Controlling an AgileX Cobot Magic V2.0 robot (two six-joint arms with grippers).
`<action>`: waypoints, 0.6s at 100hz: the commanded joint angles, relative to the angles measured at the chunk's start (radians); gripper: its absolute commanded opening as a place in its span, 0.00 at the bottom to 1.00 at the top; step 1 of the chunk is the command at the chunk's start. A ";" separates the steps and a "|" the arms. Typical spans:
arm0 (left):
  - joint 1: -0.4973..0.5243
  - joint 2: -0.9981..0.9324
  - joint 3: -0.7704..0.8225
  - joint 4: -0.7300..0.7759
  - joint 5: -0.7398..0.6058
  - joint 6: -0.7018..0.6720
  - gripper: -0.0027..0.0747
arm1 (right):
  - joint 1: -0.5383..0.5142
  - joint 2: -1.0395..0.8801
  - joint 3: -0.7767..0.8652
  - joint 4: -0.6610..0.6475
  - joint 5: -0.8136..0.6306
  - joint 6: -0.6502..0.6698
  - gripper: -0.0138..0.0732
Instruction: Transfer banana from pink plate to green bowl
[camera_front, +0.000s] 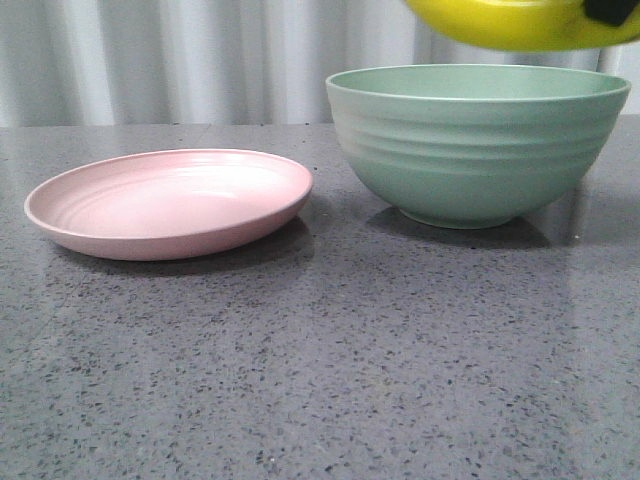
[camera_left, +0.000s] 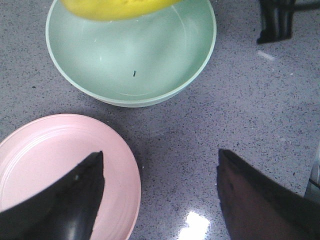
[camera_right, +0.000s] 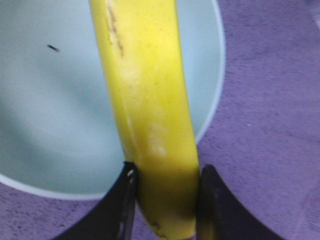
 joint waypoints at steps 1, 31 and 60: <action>0.000 -0.041 -0.032 -0.023 0.019 -0.012 0.59 | -0.004 -0.002 -0.033 -0.013 -0.047 0.007 0.07; 0.000 -0.041 -0.032 -0.023 0.019 -0.036 0.59 | -0.004 0.042 -0.033 -0.012 -0.087 0.051 0.38; 0.000 -0.041 -0.032 -0.023 0.019 -0.037 0.59 | -0.004 0.040 -0.033 -0.025 -0.100 0.072 0.64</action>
